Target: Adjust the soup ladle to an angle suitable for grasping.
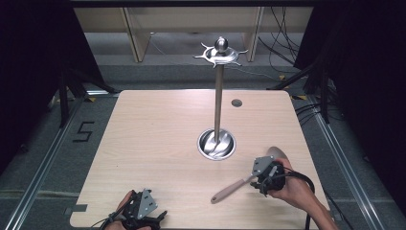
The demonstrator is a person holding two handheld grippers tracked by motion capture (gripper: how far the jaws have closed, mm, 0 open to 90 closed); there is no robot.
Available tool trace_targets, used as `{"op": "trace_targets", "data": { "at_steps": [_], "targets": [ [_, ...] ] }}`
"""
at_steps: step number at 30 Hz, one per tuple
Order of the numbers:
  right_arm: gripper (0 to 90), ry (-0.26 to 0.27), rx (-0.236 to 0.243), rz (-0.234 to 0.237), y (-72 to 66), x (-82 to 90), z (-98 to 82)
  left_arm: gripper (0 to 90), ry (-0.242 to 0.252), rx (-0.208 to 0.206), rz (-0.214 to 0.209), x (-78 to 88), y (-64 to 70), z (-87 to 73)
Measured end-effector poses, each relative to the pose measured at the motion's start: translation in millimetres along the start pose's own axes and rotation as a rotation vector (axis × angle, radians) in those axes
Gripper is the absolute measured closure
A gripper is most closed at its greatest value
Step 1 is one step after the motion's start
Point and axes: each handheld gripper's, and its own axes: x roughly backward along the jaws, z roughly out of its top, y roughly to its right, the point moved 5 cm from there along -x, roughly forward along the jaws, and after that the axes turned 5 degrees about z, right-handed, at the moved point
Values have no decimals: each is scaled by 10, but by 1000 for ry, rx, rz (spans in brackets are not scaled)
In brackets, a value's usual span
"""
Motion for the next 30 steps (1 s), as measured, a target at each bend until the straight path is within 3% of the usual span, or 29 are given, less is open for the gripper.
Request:
{"op": "trace_targets", "data": {
  "at_steps": [1,10,12,15,16,17,18,19,21,23,24,25,26,28,29,30],
  "targets": [
    [489,-2,4,15,6,-14,18,157,13,-28,1,-4,-20,12],
    [535,-42,56,62,61,-129,136,157,14,-28,1,-1,-20,13],
    [535,-44,57,113,53,-152,154,157,14,-27,5,-2,-23,12],
    [536,-75,76,110,61,-197,165,157,14,-26,6,-3,-22,12],
    [534,-96,37,108,37,-202,157,157,13,-29,2,-3,-19,11],
    [532,-93,85,116,57,-239,174,157,13,-28,2,-4,-18,11],
    [532,-113,38,109,34,-226,164,157,14,-31,7,-6,-20,12],
    [532,-99,111,111,74,-257,192,157,-1,1,7,1,2,-1],
    [533,-120,52,105,53,-252,188,157,15,-24,7,-7,-15,13],
    [533,-117,90,117,77,-267,209,157,11,-29,15,-7,-23,13],
    [531,-145,45,106,57,-259,198,157,14,-23,15,-9,-21,14],
    [523,-158,69,99,80,-262,196,157,14,-23,16,-9,-22,13],
    [522,-154,54,107,61,-274,208,157,13,-23,16,-10,-22,13],
    [522,-144,93,134,69,-304,229,157,16,-27,3,-3,-21,14],
    [522,-150,137,124,106,-317,233,157,14,-30,2,-2,-21,14],
    [522,-162,122,124,100,-322,228,157,15,-28,4,-3,-21,15]
  ]
}}
